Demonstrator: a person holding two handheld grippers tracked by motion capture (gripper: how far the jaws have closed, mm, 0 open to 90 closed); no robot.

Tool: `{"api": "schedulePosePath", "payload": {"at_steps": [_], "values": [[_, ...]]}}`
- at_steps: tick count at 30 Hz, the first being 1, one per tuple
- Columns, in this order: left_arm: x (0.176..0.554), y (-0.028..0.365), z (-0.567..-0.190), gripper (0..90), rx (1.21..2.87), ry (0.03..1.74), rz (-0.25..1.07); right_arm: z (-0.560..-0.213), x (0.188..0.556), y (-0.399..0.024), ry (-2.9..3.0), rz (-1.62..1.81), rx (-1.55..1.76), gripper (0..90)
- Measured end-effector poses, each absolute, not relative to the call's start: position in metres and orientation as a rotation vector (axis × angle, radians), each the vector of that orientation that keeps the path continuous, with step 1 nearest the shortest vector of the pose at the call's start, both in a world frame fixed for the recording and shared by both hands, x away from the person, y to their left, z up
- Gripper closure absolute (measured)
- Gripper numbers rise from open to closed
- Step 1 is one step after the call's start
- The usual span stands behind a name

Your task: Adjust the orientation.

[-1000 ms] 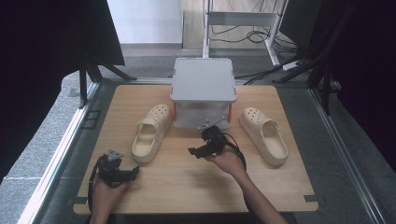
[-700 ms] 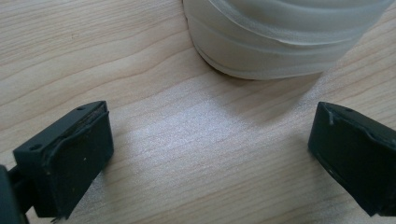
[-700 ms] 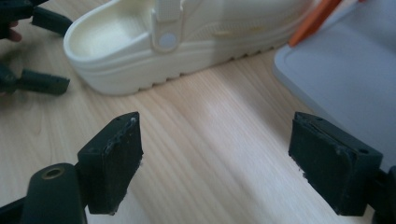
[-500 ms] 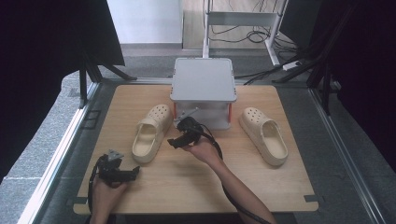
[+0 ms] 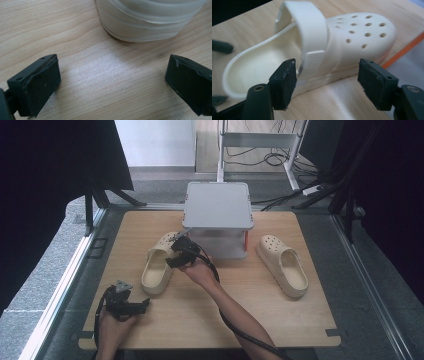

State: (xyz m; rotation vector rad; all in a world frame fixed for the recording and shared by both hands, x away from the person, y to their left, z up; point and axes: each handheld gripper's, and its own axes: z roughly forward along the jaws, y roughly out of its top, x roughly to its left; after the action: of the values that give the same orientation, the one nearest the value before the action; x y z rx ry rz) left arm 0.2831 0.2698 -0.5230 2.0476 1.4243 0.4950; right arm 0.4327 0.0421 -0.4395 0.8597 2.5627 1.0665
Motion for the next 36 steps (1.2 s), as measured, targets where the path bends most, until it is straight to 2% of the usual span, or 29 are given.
{"api": "schedulePosePath", "payload": {"at_steps": [10,17,24,30,31,36], "values": [[0.283,0.270,-0.523,0.0,2.046,1.423,0.494,-0.445,0.443,0.039,2.568,1.075,0.925,31.4],[0.283,0.269,-0.523,0.0,2.048,1.419,0.494,-0.444,0.440,0.058,2.580,1.066,0.963,25.6],[0.284,0.269,-0.523,0.0,2.047,1.416,0.495,-0.456,0.447,0.073,2.560,0.989,1.031,25.4],[0.283,0.269,-0.523,0.0,2.050,1.412,0.494,-0.460,0.448,0.075,2.540,0.919,1.091,34.6],[0.283,0.269,-0.523,0.0,2.050,1.411,0.493,-0.458,0.446,0.074,2.536,0.902,1.097,40.4],[0.283,0.269,-0.523,0.0,2.049,1.409,0.492,-0.452,0.445,0.069,2.529,0.844,1.061,55.4]]}}
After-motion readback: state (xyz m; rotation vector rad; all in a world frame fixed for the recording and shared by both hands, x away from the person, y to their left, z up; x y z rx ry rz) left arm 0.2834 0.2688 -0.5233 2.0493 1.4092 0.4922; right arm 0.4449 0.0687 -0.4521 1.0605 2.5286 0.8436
